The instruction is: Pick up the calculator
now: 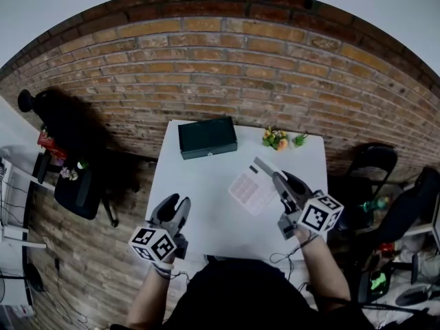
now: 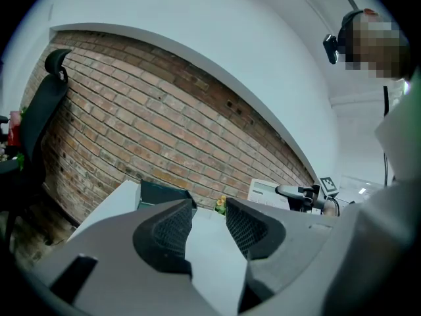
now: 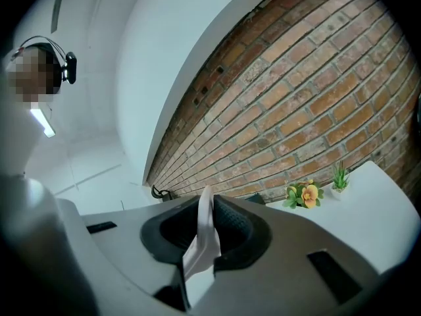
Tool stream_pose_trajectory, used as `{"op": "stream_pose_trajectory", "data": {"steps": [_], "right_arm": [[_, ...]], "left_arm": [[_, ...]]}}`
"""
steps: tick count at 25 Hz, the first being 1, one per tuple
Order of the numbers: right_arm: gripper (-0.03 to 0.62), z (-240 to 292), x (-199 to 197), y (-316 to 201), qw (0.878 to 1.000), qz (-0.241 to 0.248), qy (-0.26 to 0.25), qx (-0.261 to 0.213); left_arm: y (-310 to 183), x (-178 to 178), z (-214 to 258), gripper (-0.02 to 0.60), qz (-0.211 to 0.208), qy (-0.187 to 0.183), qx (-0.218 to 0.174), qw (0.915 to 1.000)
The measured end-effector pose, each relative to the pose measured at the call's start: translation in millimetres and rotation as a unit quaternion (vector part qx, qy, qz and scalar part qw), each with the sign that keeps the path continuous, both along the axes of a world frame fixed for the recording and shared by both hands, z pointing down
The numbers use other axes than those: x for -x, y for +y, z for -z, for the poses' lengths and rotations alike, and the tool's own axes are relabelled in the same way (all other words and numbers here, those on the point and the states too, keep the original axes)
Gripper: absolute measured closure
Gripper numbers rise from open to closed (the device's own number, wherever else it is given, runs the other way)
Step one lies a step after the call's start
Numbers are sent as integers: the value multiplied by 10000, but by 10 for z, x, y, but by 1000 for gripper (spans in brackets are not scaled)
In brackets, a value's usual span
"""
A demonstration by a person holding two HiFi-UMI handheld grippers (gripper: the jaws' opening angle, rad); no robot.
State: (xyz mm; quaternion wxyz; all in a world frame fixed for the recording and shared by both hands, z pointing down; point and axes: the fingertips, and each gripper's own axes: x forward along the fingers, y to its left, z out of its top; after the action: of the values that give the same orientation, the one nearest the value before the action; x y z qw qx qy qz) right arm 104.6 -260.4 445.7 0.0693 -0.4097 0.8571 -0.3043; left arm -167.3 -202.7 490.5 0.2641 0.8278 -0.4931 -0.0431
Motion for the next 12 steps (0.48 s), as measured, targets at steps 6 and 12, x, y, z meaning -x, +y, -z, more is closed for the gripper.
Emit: {"op": "stream_pose_trajectory", "data": {"steps": [6, 12], "right_arm": [[537, -42, 10, -14, 10000, 29, 12, 33], [537, -75, 51, -59, 9999, 89, 3, 56]], "left_arm": [[-27, 12, -33, 423, -1, 2, 61, 10000], [-97, 1, -54, 423, -19, -1, 112, 9999]]}}
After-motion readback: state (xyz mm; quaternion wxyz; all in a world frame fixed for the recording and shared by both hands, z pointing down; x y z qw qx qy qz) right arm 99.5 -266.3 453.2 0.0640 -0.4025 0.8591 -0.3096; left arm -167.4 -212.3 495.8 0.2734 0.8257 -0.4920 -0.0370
